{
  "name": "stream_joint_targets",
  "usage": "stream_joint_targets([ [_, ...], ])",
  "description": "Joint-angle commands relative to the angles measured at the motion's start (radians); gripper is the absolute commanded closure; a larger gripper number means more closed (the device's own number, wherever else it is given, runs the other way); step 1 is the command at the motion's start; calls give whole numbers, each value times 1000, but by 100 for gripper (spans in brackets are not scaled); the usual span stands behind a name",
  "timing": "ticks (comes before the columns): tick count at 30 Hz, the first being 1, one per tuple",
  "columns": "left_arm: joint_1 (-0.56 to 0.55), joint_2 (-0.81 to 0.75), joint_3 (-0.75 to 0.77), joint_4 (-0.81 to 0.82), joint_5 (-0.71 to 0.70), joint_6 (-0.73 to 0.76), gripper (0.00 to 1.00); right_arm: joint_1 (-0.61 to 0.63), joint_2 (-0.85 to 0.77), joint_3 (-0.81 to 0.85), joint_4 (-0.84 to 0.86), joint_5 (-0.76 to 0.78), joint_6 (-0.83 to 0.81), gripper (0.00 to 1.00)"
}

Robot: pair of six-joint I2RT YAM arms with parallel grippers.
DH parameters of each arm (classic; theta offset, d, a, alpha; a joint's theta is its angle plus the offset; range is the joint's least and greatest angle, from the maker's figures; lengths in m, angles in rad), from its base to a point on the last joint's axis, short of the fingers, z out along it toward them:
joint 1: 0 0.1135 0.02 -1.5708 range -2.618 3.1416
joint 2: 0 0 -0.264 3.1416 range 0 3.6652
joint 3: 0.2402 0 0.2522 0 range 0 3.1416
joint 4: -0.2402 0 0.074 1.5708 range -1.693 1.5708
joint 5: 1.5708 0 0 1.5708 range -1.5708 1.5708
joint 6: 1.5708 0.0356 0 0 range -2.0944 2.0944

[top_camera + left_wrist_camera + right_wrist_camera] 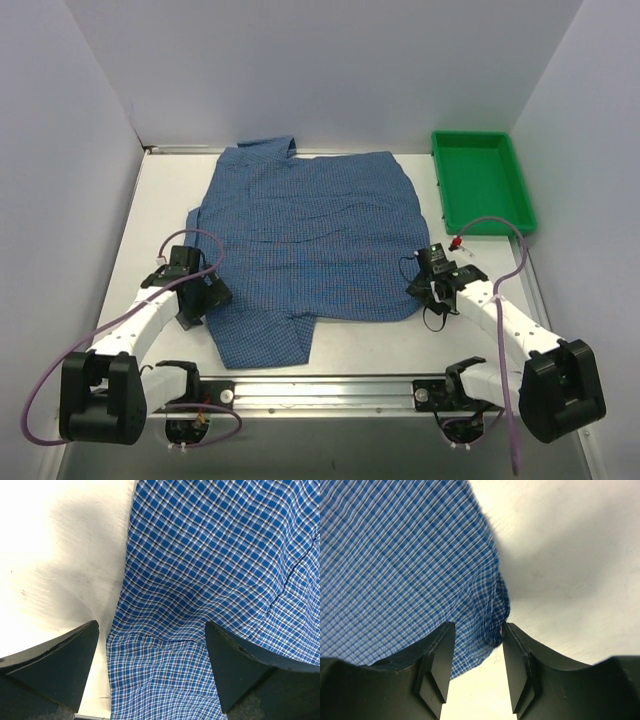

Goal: Fold and stack the long sleeve shirts
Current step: Fold the shirt

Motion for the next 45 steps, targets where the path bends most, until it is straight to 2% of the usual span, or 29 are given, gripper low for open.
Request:
stream_joint_targets([
  [1,5,0,-5,14,19,-9,4,-45,19,19,-24,20,-6,57],
  [11,5,28,-16,34,49,-9,12,-104,-12,-96,1,-47,-8,61],
  [18,2,45,-29,41,85,-20,20,-110,8,-113,22,-67,-15,73],
  [21,2,51,-40,49,85,-28,28,-113,16,-119,34,-72,-20,82],
  [25,2,65,-43,52,89,-28,50,-116,23,-118,38,-77,-31,92],
  [27,2,60,-42,52,95,-28,65,-122,17,-119,38,-83,-40,98],
  [28,1,57,-43,49,97,-26,69,-125,13,-119,36,-84,-43,99],
  [29,2,53,-39,44,97,-28,79,-133,4,-119,34,-89,-48,100],
  [32,2,25,-20,20,92,-21,92,-145,-27,-118,25,-106,-63,100],
  [37,5,-38,35,-64,74,-9,96,-177,-70,-77,-28,-101,-109,100],
  [45,9,-90,130,-155,42,32,97,-234,-150,35,-110,-118,-167,100],
])
